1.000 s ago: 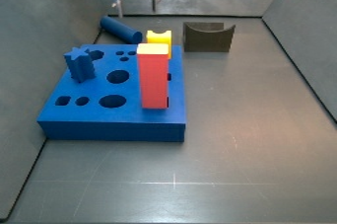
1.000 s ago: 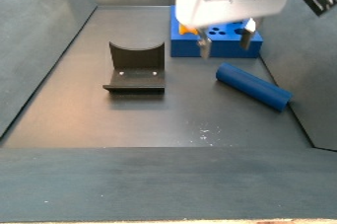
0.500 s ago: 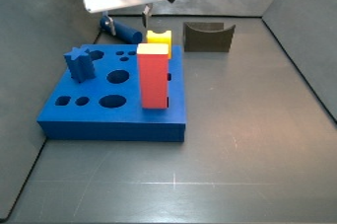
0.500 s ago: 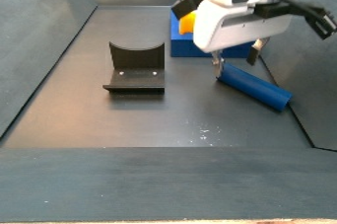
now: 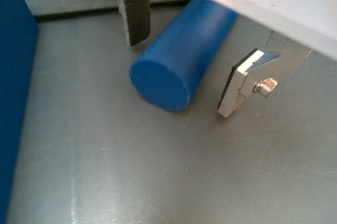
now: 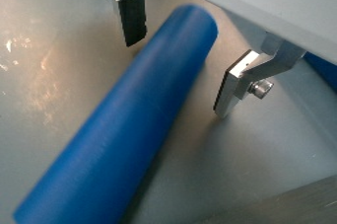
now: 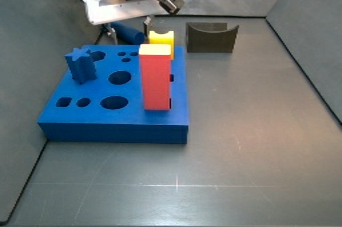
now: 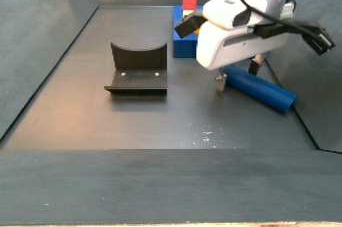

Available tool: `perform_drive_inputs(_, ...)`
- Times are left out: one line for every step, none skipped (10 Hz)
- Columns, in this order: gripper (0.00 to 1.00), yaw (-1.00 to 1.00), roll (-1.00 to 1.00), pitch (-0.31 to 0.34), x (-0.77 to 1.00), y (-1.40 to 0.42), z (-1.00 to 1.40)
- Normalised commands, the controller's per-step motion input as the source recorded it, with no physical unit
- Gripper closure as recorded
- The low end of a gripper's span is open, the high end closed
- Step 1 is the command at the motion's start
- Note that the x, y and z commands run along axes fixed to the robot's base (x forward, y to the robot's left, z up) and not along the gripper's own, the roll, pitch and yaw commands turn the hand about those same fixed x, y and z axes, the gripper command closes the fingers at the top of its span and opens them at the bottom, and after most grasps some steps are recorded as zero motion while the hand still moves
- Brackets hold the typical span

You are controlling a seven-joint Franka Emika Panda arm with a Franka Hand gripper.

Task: Pick up the round object. Move up. Place the round object on the fixture. Regrasp the round object. Move to above the board. Insert the round object.
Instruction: Pick up the round object.

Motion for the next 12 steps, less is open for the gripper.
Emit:
perform_drive_inputs(0.00, 0.06, -0.01, -0.001, -0.06, 0.00, -0.31)
perform_drive_inputs(0.00, 0.00, 0.00, 0.000, -0.02, 0.00, 0.00)
perform_drive_inputs(0.00, 0.00, 0.00, 0.000, 0.00, 0.00, 0.00)
perform_drive_inputs(1.00, 0.00, 0.00, 0.000, 0.00, 0.00, 0.00)
perform_drive_inputs(1.00, 0.00, 0.00, 0.000, 0.00, 0.00, 0.00)
perform_drive_inputs(1.00, 0.00, 0.00, 0.000, 0.00, 0.00, 0.00)
perform_drive_inputs(1.00, 0.00, 0.00, 0.000, 0.00, 0.00, 0.00)
perform_drive_inputs(1.00, 0.00, 0.00, 0.000, 0.00, 0.00, 0.00)
perform_drive_inputs(1.00, 0.00, 0.00, 0.000, 0.00, 0.00, 0.00)
perform_drive_inputs(1.00, 0.00, 0.00, 0.000, 0.00, 0.00, 0.00)
perform_drive_inputs(1.00, 0.00, 0.00, 0.000, 0.00, 0.00, 0.00)
perform_drive_inputs(1.00, 0.00, 0.00, 0.000, 0.00, 0.00, 0.00)
